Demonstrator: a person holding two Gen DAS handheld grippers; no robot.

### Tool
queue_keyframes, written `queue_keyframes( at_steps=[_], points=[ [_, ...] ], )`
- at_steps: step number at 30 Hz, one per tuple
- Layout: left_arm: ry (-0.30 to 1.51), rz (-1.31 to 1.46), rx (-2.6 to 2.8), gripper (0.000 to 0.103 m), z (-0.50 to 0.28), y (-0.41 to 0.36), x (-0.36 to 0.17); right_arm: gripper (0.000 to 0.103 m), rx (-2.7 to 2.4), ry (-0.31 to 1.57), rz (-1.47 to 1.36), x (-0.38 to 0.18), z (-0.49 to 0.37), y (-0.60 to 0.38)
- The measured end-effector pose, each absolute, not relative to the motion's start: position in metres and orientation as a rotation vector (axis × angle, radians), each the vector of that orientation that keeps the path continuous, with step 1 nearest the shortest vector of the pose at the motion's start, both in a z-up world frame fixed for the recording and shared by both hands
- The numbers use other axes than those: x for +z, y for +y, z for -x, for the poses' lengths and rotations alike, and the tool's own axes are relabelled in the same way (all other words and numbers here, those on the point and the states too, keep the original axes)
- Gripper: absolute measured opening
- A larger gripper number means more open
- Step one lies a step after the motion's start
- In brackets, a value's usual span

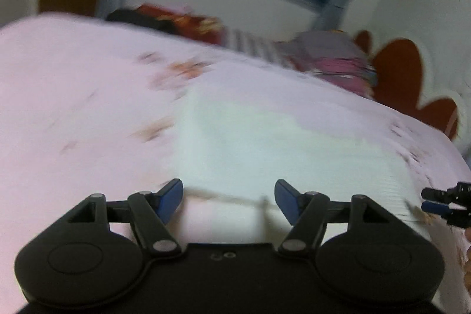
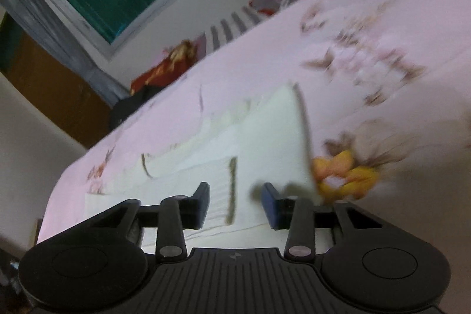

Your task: Fold small clothes

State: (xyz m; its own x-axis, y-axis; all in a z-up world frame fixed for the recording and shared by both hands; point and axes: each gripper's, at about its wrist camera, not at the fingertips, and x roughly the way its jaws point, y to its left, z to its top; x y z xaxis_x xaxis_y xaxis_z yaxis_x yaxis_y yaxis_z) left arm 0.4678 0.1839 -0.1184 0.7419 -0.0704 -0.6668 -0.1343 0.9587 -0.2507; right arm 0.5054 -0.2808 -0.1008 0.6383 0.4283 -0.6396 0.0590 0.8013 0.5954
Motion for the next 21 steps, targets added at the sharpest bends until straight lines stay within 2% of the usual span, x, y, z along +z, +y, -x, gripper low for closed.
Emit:
queue_keyframes(
  at_steps=[7,12,13,14,15,16,21],
  points=[
    [0.783,0.344,0.081,0.066,-0.480,0.202,-0.141,0.040,0.237,0.948,-0.545,-0.115,-0.524,-0.249],
    [0.819,0.254,0.054,0.065,-0.494,0.192,-0.146,0.040,0.239,0.944,-0.522,-0.118,-0.527,-0.242],
    [0.823,0.231,0.054,0.063,-0.495,0.190,-0.147,0.039,0.240,0.942,-0.519,-0.118,-0.527,-0.241],
    [0.823,0.219,0.062,0.055,-0.495,0.190,-0.146,0.038,0.242,0.941,-0.512,-0.119,-0.529,-0.240],
    [0.826,0.225,0.062,0.049,-0.496,0.191,-0.146,0.020,0.247,0.942,-0.501,-0.119,-0.530,-0.238],
    [0.832,0.231,0.057,0.049,-0.498,0.192,-0.146,0.008,0.253,0.947,-0.483,-0.119,-0.533,-0.233],
    [0.866,0.101,0.012,0.048,-0.506,0.178,-0.148,0.006,0.284,0.900,-0.408,-0.105,-0.533,-0.222]
  ],
)
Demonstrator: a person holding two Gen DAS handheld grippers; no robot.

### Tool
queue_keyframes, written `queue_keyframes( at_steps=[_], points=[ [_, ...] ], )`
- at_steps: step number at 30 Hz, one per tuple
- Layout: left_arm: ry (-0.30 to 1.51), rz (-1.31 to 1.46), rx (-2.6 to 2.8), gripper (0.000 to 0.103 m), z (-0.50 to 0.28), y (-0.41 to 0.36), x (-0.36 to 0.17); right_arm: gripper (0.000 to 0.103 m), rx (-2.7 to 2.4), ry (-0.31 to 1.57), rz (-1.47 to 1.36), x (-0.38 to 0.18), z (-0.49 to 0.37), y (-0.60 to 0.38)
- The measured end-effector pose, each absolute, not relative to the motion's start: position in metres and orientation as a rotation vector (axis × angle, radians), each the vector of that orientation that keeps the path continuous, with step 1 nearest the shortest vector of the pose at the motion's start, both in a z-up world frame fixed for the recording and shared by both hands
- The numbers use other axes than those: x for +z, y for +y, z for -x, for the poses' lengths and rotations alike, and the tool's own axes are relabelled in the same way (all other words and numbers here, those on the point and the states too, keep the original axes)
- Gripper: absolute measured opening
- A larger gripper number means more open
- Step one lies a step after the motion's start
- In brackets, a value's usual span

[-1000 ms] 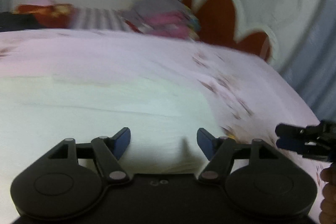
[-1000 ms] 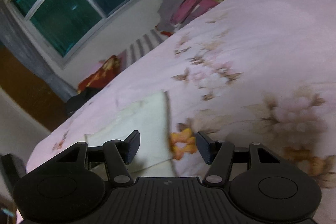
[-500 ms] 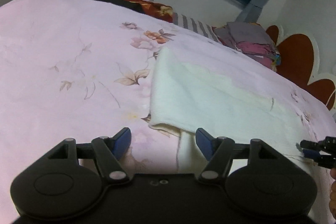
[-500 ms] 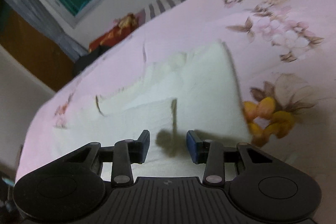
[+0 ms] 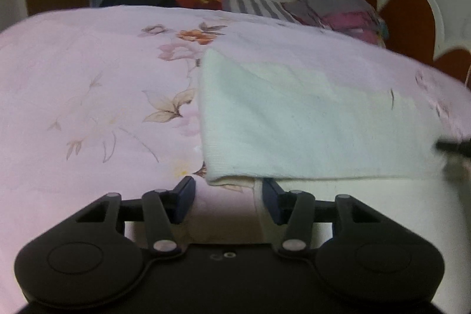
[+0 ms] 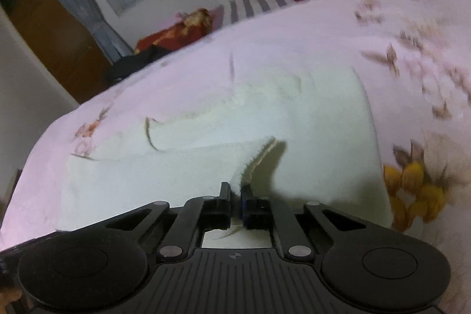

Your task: Fold small clothes

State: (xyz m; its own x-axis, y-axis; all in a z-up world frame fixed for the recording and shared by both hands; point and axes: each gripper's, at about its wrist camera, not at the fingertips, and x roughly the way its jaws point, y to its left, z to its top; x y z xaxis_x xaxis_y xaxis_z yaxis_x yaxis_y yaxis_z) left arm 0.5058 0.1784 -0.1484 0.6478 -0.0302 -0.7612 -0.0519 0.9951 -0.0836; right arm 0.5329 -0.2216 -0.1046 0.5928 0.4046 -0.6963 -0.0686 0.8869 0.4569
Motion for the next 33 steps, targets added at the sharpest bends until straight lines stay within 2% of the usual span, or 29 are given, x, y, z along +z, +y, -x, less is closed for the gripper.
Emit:
queue_keyframes(
  at_steps=[3,7,12,29,31,33],
  points=[
    [0.862,0.142,0.017,0.041,-0.505,0.186,-0.148,0.006,0.286,0.806,-0.415,-0.078,-0.524,-0.229],
    [0.858,0.141,0.012,0.041,-0.503,0.188,-0.148,0.006,0.244,0.708,-0.410,-0.054,-0.511,-0.249],
    [0.858,0.139,0.007,0.041,-0.503,0.188,-0.148,0.006,0.181,0.831,-0.435,-0.091,-0.519,-0.273],
    [0.874,0.121,-0.001,0.041,-0.506,0.188,-0.146,0.006,0.145,0.877,-0.409,-0.111,-0.512,-0.279],
    [0.882,0.108,-0.008,0.042,-0.506,0.188,-0.146,0.006,0.127,0.891,-0.393,-0.117,-0.513,-0.278],
    [0.898,0.050,-0.067,0.054,-0.506,0.186,-0.145,0.006,0.127,0.888,-0.369,-0.120,-0.514,-0.277]
  ],
)
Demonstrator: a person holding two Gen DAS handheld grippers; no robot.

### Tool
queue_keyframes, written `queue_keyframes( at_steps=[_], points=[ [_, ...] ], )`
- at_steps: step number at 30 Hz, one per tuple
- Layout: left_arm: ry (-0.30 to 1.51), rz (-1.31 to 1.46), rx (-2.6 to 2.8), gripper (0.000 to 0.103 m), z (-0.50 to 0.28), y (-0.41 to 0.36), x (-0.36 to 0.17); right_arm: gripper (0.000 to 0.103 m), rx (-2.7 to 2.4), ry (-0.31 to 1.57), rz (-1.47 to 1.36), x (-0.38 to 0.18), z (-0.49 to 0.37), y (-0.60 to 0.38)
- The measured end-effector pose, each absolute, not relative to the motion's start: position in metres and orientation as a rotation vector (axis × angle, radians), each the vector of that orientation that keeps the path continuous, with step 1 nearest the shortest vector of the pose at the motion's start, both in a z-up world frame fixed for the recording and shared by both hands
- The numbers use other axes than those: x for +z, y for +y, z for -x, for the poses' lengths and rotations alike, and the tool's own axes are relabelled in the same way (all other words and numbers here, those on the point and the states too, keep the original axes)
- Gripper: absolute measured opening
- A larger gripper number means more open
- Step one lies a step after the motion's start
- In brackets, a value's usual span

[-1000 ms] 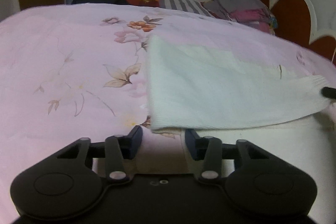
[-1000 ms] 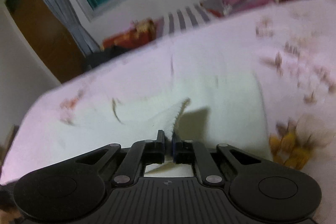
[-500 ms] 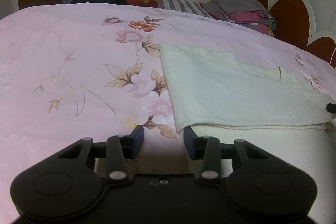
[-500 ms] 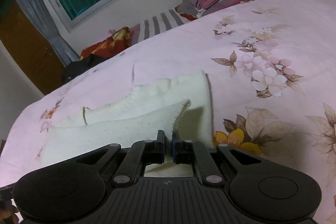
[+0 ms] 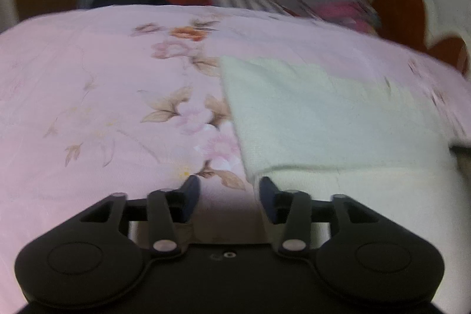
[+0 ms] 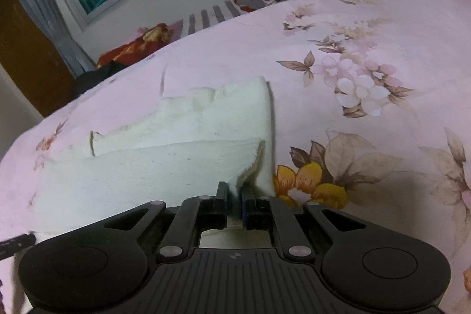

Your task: Fold small clothes

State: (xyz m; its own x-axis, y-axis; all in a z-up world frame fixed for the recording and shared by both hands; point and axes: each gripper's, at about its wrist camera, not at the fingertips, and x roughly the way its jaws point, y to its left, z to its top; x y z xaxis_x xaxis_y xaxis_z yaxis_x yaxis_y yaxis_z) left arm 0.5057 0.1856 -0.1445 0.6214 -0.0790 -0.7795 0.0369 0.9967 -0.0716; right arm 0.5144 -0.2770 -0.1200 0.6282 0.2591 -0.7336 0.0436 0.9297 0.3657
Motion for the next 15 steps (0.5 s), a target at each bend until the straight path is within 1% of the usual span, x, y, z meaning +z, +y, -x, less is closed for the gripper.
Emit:
queue_keyframes(
  at_steps=[1,2,3,4,6,9,12,13,15],
  points=[
    [0.905,0.043,-0.077,0.054,-0.504,0.187,-0.141,0.006,0.118,0.880,-0.359,-0.118,-0.514,-0.278],
    [0.875,0.070,-0.079,0.053,-0.498,0.191,-0.132,0.007,0.097,0.856,-0.348,-0.112,-0.510,-0.279],
    [0.812,0.109,-0.109,0.054,-0.489,0.195,-0.121,0.010,0.065,0.813,-0.329,-0.104,-0.504,-0.280],
    [0.751,0.146,-0.137,0.054,-0.483,0.195,-0.111,0.017,0.041,0.776,-0.315,-0.096,-0.498,-0.282],
    [0.705,0.160,-0.181,0.054,-0.484,0.184,-0.101,0.019,0.062,0.736,-0.322,-0.087,-0.494,-0.283],
    [0.740,0.131,-0.218,0.054,-0.504,0.158,-0.112,0.019,0.135,0.756,-0.297,-0.089,-0.501,-0.268],
    [0.855,0.145,-0.213,0.055,-0.522,0.150,-0.147,0.019,0.173,0.845,-0.217,-0.108,-0.513,-0.248],
    [0.840,0.117,-0.222,0.056,-0.519,0.148,-0.144,0.019,0.158,0.897,-0.183,-0.119,-0.518,-0.244],
    [0.868,0.108,-0.231,0.057,-0.519,0.146,-0.134,0.019,0.171,0.883,-0.199,-0.114,-0.517,-0.248]
  ],
)
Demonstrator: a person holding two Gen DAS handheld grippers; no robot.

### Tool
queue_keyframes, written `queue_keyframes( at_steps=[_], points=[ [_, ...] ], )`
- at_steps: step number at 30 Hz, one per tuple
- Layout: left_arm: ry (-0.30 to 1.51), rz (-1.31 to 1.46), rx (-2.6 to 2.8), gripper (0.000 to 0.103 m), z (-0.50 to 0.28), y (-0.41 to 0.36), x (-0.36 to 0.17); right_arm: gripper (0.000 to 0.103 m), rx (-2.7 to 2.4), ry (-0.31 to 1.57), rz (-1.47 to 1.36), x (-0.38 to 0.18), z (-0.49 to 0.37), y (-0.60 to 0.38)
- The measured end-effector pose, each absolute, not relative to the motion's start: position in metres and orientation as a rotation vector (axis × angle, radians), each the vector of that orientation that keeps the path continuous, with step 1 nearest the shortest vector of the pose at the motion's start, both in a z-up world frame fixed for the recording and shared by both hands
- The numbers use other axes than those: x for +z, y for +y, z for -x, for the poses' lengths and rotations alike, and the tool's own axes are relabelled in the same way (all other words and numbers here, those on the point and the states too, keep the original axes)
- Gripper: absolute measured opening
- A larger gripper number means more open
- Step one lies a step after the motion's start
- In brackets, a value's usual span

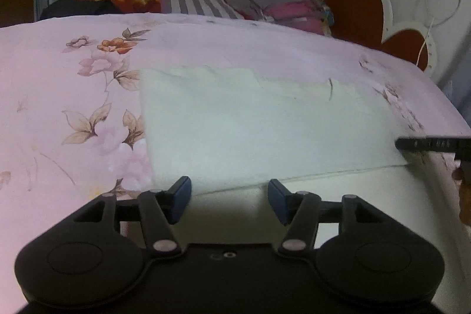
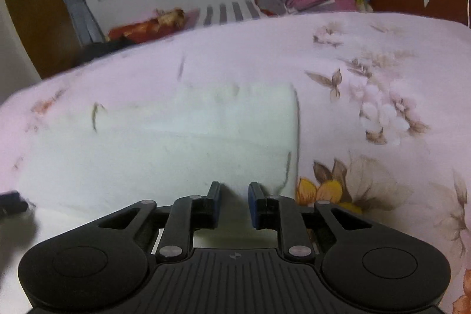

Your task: Fold small clothes

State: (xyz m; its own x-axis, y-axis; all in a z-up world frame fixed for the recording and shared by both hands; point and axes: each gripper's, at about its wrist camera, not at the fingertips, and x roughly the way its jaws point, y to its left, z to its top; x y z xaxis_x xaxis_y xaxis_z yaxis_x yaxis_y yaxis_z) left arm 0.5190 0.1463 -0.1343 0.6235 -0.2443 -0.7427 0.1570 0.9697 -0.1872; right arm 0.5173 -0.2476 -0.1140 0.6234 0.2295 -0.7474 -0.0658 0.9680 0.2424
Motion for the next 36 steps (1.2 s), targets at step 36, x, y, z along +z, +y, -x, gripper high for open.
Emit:
queue_keyframes(
  at_steps=[36],
  points=[
    [0.786,0.111,-0.171,0.069,-0.527,0.144,-0.141,0.051,0.188,0.887,-0.222,-0.126,-0.547,-0.254]
  ],
)
